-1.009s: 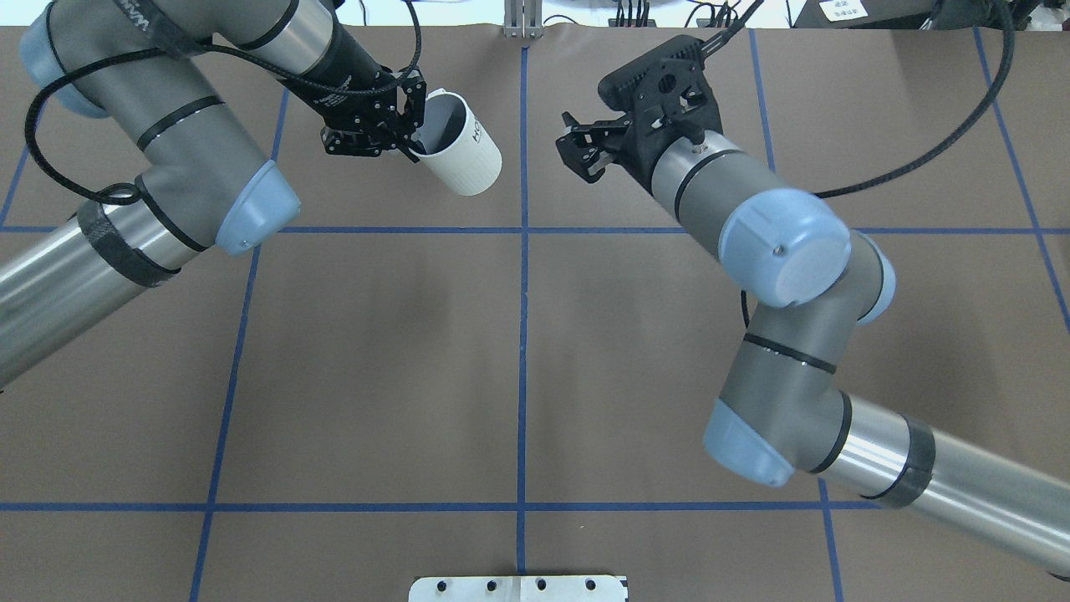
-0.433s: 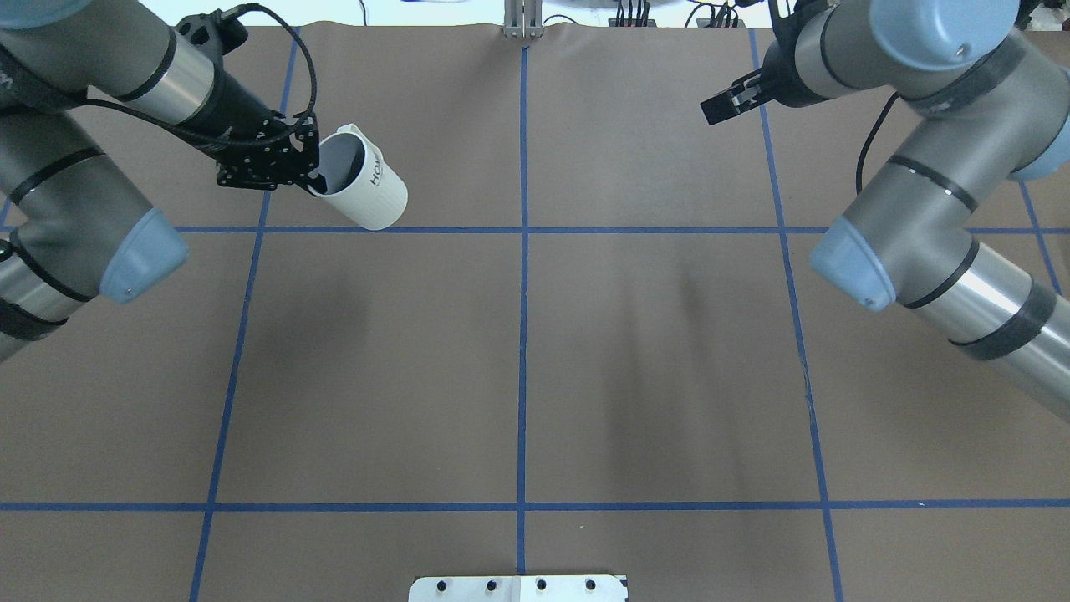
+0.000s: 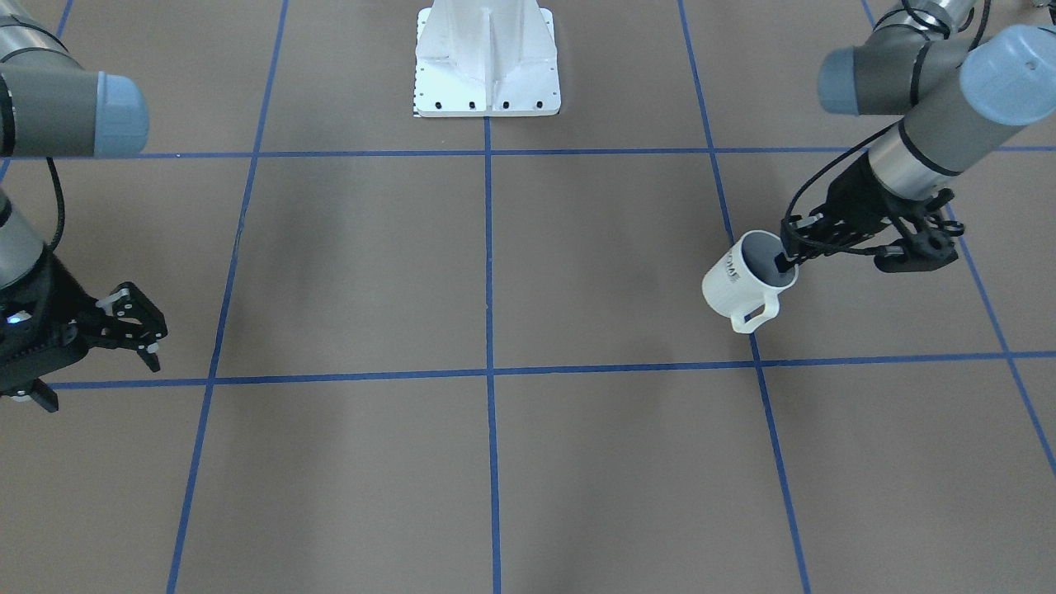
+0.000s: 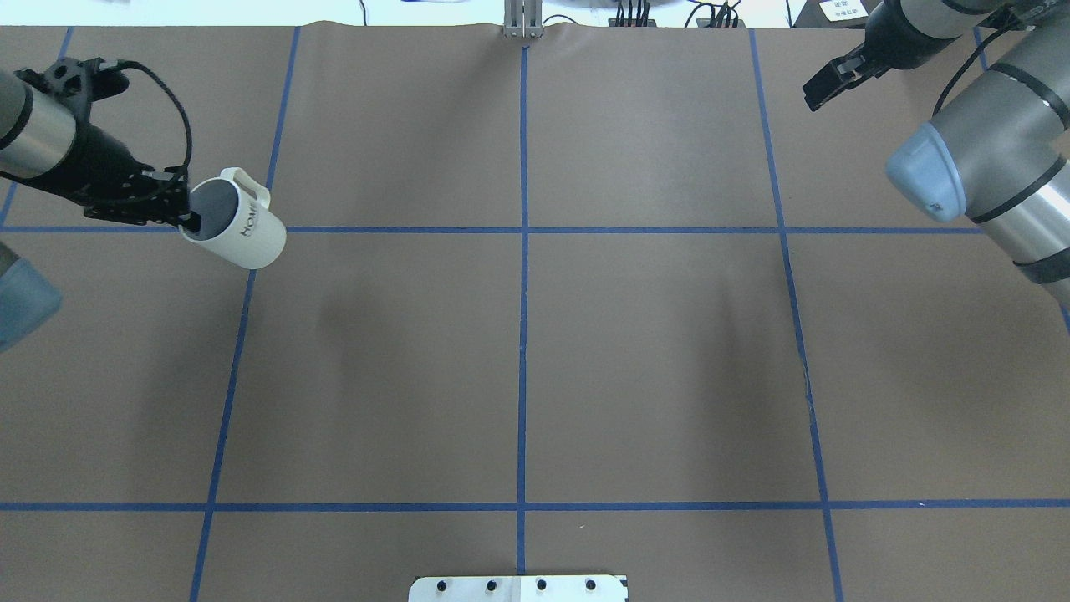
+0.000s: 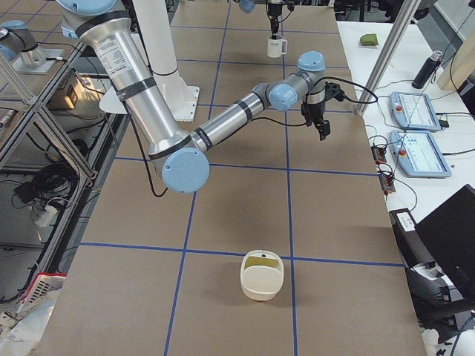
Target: Left arm hands cup to right arm to dump lemon
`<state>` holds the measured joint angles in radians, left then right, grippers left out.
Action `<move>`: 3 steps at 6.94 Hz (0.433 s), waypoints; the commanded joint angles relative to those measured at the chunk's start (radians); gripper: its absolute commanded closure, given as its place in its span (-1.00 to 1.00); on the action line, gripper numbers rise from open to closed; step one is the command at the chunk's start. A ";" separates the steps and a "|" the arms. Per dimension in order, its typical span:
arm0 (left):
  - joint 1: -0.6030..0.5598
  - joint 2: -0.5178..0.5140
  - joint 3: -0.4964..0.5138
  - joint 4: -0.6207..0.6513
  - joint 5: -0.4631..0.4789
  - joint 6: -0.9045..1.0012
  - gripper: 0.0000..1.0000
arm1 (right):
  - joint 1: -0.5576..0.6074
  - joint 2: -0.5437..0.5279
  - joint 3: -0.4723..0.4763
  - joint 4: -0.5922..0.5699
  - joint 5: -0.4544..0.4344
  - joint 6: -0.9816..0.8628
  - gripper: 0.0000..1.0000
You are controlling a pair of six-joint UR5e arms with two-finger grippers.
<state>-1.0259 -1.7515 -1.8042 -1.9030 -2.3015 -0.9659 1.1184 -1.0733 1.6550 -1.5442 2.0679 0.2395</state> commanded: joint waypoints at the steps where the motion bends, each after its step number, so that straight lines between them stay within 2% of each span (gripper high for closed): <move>1: -0.022 0.154 0.005 -0.002 0.078 0.256 1.00 | 0.041 -0.008 -0.008 -0.144 0.041 -0.171 -1.00; 2: -0.022 0.176 0.026 -0.004 0.082 0.324 1.00 | 0.059 -0.008 -0.008 -0.186 0.044 -0.199 -1.00; 3: -0.020 0.178 0.066 -0.008 0.082 0.364 1.00 | 0.092 -0.007 0.006 -0.213 0.041 -0.326 -1.00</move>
<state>-1.0463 -1.5921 -1.7766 -1.9069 -2.2266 -0.6709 1.1777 -1.0802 1.6508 -1.7138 2.1071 0.0321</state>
